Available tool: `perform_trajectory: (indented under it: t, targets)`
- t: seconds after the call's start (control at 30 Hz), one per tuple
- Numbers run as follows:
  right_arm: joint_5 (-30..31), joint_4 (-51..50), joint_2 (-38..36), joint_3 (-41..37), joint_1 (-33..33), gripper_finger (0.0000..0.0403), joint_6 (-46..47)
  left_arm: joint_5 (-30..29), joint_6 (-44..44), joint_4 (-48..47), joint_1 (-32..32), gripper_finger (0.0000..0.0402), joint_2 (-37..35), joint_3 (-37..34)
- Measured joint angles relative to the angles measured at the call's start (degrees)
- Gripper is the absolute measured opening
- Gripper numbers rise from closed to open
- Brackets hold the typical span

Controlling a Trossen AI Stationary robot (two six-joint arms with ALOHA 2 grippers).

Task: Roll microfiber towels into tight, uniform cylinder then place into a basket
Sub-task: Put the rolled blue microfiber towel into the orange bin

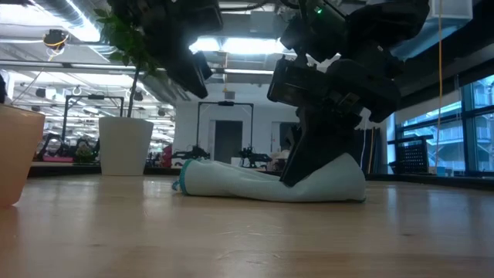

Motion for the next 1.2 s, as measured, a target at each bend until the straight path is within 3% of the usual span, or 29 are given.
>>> perform_trajectory:
  t: [0.4,1.2]
  targets:
    - [-0.1,-0.1,0.0,0.0,-0.6,0.0115,0.0,-2.1,-1.1,-0.1,-4.7,0.0079,0.2,0.0]
    - [0.4,3.1,0.1,-0.1,-0.6,0.0115,0.0,-2.0,-1.2,-0.1,-4.7,0.0079,0.2,0.0]
